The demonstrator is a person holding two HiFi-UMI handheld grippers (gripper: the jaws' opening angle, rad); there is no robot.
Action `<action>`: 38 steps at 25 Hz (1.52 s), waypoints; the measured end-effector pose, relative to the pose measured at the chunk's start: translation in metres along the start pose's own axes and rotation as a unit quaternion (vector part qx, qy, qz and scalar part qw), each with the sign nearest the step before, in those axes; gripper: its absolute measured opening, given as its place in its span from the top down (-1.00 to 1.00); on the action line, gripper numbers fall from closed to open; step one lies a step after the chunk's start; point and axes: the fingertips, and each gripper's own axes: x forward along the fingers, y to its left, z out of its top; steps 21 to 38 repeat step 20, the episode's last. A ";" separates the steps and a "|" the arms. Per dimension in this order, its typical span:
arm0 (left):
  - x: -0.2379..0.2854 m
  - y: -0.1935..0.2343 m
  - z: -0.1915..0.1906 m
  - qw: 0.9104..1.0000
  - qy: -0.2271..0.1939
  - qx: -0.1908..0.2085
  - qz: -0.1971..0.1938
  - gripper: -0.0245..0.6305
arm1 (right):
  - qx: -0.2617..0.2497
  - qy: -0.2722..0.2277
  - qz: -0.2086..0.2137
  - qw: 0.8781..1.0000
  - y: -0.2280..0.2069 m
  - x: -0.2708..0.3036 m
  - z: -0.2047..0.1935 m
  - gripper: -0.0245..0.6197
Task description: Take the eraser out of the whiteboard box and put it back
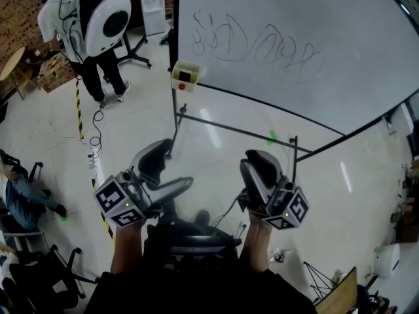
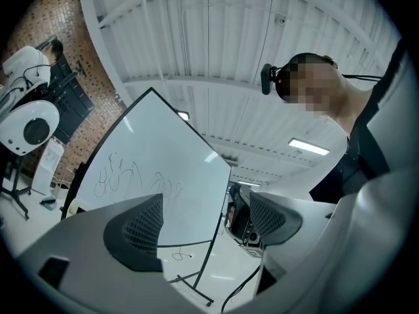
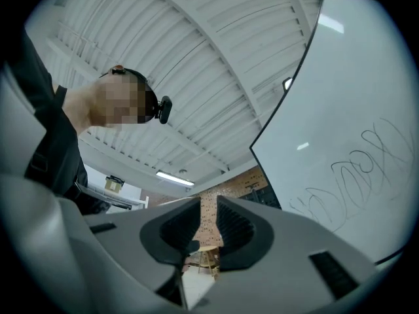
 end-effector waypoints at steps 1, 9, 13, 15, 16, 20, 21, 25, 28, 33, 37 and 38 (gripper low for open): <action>0.001 -0.005 -0.005 1.000 0.006 -0.001 0.000 -0.34 | 0.003 -0.003 0.003 1.000 0.000 -0.005 0.002 0.63; 0.013 -0.040 -0.026 1.000 0.022 0.005 0.009 -0.34 | 0.026 -0.009 0.020 0.999 0.006 -0.041 0.010 0.63; 0.018 -0.054 -0.033 1.000 0.025 0.009 0.014 -0.34 | 0.040 -0.011 0.030 0.999 0.009 -0.053 0.014 0.65; 0.019 -0.059 -0.034 0.999 0.025 0.011 0.019 -0.34 | 0.045 -0.011 0.035 0.998 0.010 -0.057 0.014 0.65; 0.019 -0.061 -0.034 0.999 0.025 0.012 0.021 -0.34 | 0.046 -0.011 0.038 0.998 0.010 -0.058 0.014 0.65; 0.016 -0.068 -0.037 0.999 0.023 0.011 0.032 -0.34 | 0.052 -0.008 0.047 0.998 0.014 -0.061 0.015 0.65; 0.016 -0.068 -0.037 0.999 0.023 0.011 0.032 -0.34 | 0.052 -0.008 0.047 0.998 0.014 -0.061 0.015 0.65; 0.016 -0.068 -0.037 0.999 0.023 0.011 0.032 -0.34 | 0.052 -0.008 0.047 0.998 0.014 -0.061 0.015 0.65; 0.016 -0.068 -0.037 0.999 0.023 0.011 0.032 -0.34 | 0.052 -0.008 0.047 0.998 0.014 -0.061 0.015 0.65; 0.016 -0.068 -0.037 0.999 0.023 0.011 0.032 -0.34 | 0.052 -0.008 0.047 0.998 0.014 -0.061 0.015 0.65; 0.016 -0.068 -0.037 0.999 0.023 0.011 0.032 -0.34 | 0.052 -0.008 0.047 0.998 0.014 -0.061 0.015 0.65; 0.016 -0.068 -0.037 0.999 0.023 0.011 0.032 -0.34 | 0.052 -0.008 0.047 0.998 0.014 -0.061 0.015 0.65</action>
